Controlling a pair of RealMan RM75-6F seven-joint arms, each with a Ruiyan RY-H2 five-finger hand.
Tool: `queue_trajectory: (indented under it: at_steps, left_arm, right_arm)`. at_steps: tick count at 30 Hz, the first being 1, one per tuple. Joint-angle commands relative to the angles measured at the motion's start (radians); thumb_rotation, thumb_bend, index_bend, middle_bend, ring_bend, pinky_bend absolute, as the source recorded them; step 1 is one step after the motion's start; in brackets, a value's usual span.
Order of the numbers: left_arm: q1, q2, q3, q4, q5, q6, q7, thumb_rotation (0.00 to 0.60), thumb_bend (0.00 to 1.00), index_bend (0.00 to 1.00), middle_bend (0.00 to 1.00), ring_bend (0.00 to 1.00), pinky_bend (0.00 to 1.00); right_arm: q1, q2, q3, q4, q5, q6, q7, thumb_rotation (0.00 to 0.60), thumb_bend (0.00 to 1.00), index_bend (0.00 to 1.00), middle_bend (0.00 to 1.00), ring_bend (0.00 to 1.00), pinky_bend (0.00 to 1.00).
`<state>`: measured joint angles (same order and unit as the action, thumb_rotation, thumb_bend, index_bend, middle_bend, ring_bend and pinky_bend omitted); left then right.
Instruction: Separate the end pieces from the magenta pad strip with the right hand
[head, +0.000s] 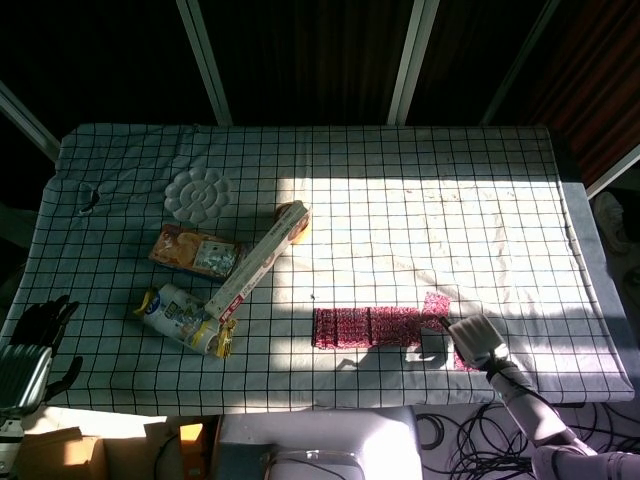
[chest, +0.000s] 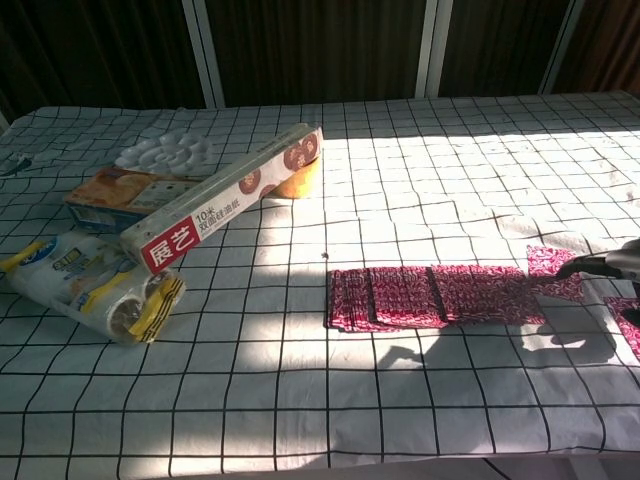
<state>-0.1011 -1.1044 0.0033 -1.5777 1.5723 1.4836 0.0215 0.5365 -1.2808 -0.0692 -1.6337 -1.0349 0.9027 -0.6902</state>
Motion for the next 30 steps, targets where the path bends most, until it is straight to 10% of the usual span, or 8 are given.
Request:
queue_trajectory:
  at_steps: [1, 11, 19, 30]
  left_arm:
    - [-0.002, -0.001, -0.001, -0.001, -0.003, -0.004, 0.003, 0.6, 0.4, 0.0, 0.0, 0.0, 0.06]
    - [-0.011, -0.004, -0.008, -0.006, -0.017, -0.021, 0.014, 0.6, 0.4, 0.0, 0.0, 0.0, 0.06]
    - [-0.008, -0.006, -0.005, -0.002, -0.002, -0.006, 0.011, 0.6, 0.4, 0.0, 0.0, 0.0, 0.06]
    - [0.012, -0.006, 0.011, 0.006, 0.041, 0.041, -0.002, 0.6, 0.4, 0.0, 0.0, 0.0, 0.06]
  right_arm:
    - [0.003, 0.0, 0.01, 0.036, 0.041, -0.005, 0.015, 0.6, 0.56, 0.16, 1.0, 0.99, 1.0]
    - [-0.037, 0.035, 0.016, 0.063, -0.005, 0.066, 0.115, 0.6, 0.56, 0.11, 0.99, 0.91, 0.98]
    - [-0.174, 0.135, -0.017, -0.052, -0.347, 0.354, 0.346, 0.6, 0.5, 0.0, 0.29, 0.28, 0.59]
    - [-0.395, 0.069, -0.06, 0.026, -0.571, 0.741, 0.386, 0.6, 0.45, 0.0, 0.0, 0.0, 0.11]
